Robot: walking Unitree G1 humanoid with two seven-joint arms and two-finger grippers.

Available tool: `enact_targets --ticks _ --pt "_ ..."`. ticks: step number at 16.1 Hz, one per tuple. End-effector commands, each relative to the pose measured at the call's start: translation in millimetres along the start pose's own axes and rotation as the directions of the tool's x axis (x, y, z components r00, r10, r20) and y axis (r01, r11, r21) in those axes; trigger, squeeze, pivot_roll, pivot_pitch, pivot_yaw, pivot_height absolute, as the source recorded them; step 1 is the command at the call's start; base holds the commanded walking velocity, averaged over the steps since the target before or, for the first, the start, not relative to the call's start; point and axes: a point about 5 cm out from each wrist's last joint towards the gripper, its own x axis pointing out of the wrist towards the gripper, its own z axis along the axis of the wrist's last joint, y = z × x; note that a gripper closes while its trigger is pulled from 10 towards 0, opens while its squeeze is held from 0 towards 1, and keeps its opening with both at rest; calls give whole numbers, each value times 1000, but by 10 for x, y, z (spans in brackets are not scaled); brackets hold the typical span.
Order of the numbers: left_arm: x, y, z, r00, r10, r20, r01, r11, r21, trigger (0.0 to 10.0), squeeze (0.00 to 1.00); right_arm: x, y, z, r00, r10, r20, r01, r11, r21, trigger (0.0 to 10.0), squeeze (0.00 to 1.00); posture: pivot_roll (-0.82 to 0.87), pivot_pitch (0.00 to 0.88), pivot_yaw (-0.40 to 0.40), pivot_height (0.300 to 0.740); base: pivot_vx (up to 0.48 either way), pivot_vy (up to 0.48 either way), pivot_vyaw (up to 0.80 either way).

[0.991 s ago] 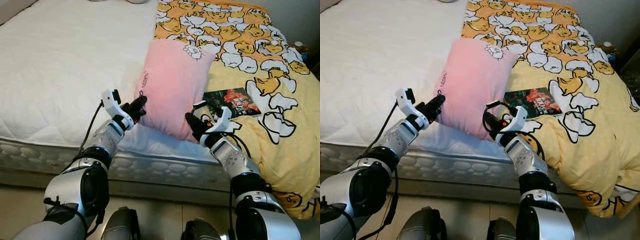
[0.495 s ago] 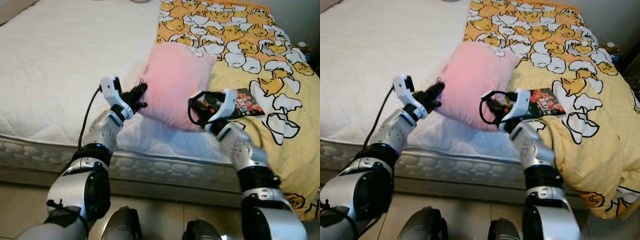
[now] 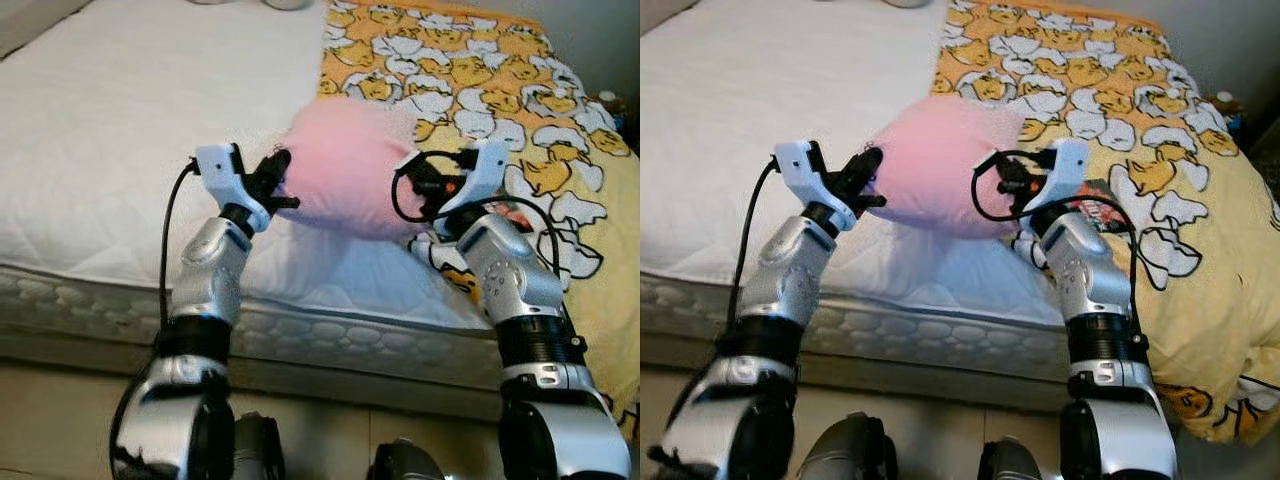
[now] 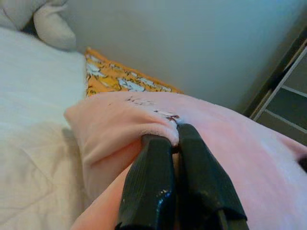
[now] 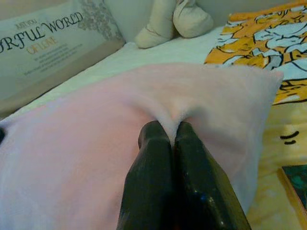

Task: Clean up the room

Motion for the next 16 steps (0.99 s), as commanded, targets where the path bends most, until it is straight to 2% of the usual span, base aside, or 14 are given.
enact_targets --ticks 1,4,6,8,9,12,16 --pt "-34 -19 34 1000 9 8 -9 999 46 0 0 -17 -91 64 998 -50 24 50 999 -14 0 0 20 0 -54 686 0 0 638" --pt "-91 -75 -40 999 17 -36 -14 995 95 0 0 -26 -56 -76 998 -61 -7 61 998 -6 0 0 17 0 -50 686 0 0 627" --pt "-95 -76 -38 999 19 -46 -13 993 115 0 0 -34 -50 -154 997 -71 -35 70 997 -10 0 0 12 0 -45 686 0 0 0" --pt "-73 -74 -26 998 -2 -61 12 986 166 0 0 -79 -43 -271 994 -89 -64 87 996 -31 0 0 4 0 -41 686 0 0 0" --pt "-63 -71 -21 997 -13 -70 26 980 195 0 0 -102 -35 -309 993 -92 -78 85 992 -91 0 0 1 0 -38 686 0 0 0" --pt "-66 -63 -39 996 -20 -90 38 978 203 0 0 -136 -31 -327 992 -123 -32 119 988 -96 0 0 -8 0 -32 700 0 0 0" --pt "-89 -50 -81 993 -29 -113 53 974 221 0 0 -163 -25 -375 990 -140 -25 137 985 -108 0 0 -7 0 -30 734 0 0 0"
